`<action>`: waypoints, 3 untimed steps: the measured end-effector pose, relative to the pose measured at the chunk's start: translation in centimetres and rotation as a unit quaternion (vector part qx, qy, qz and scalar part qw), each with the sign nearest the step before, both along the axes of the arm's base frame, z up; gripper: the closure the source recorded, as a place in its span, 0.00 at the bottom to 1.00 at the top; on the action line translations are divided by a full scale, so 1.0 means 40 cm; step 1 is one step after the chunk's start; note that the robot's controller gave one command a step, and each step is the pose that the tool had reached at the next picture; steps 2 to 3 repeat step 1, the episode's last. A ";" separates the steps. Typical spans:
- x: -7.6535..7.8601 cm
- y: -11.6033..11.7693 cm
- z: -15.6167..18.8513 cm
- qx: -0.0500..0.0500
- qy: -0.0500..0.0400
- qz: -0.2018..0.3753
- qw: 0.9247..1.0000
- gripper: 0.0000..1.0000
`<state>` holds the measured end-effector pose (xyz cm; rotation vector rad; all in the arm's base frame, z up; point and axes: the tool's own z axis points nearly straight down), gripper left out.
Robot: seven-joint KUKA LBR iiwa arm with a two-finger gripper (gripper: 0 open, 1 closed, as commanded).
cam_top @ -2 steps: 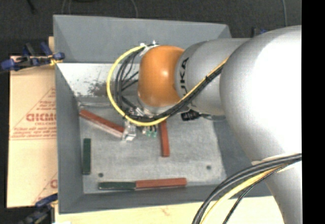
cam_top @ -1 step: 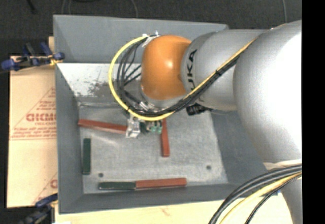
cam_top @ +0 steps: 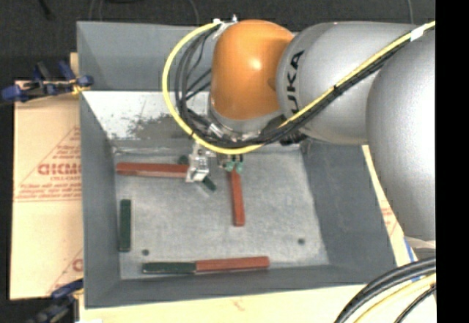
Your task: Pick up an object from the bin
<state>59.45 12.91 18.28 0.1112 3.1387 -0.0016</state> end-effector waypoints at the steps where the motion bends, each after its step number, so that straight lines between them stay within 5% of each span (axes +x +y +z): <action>1: -0.035 -0.057 0.058 0.001 -0.001 0.001 1.000 1.00; 3: -0.035 -0.057 0.058 0.001 -0.001 0.001 1.000 1.00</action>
Offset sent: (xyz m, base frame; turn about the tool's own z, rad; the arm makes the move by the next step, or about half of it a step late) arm 0.0000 0.0000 0.0000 0.0000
